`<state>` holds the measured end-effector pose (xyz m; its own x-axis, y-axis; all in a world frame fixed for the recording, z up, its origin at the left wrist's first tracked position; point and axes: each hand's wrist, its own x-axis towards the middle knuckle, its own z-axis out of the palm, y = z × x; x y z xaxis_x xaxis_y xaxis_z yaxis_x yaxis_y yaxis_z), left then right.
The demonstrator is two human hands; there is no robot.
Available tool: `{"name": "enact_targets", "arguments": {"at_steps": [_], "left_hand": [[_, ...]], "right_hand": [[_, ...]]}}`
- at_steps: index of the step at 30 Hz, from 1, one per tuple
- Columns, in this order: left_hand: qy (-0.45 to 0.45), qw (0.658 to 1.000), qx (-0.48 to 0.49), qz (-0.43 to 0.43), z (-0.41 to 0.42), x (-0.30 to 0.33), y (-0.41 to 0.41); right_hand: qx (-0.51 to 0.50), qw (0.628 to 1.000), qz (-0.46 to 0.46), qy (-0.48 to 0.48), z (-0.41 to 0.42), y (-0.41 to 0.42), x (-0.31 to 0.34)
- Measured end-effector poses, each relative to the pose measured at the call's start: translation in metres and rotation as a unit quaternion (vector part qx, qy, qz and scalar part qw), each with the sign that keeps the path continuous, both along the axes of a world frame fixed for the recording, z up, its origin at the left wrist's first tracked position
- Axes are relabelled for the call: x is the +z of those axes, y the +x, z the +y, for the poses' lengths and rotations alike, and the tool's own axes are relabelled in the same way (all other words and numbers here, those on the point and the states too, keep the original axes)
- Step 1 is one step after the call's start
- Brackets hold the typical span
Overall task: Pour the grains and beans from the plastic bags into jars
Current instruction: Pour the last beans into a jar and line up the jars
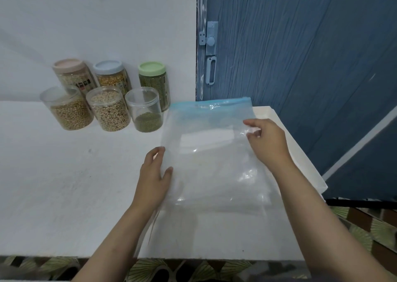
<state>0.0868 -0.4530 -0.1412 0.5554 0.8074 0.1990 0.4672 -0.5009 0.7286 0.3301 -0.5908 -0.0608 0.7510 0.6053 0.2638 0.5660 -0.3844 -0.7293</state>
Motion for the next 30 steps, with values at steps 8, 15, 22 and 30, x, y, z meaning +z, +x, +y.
{"name": "enact_targets", "arguments": {"at_steps": [8, 15, 22, 30], "left_hand": [[0.010, 0.983, 0.018, 0.184, 0.002, -0.003, 0.021], [0.053, 0.948, -0.003, 0.315, 0.000, 0.000, 0.024], [0.043, 0.933, -0.130, 0.332, -0.012, 0.027, 0.043], [0.081, 0.913, -0.127, 0.379, -0.022, -0.015, 0.033]], "right_hand": [[-0.006, 0.988, 0.049, -0.147, 0.023, 0.033, -0.062], [-0.003, 0.956, -0.134, -0.260, 0.011, 0.015, -0.090], [0.106, 0.934, -0.112, -0.323, 0.008, -0.055, -0.045], [0.099, 0.916, -0.112, -0.372, -0.015, -0.061, -0.091]]}}
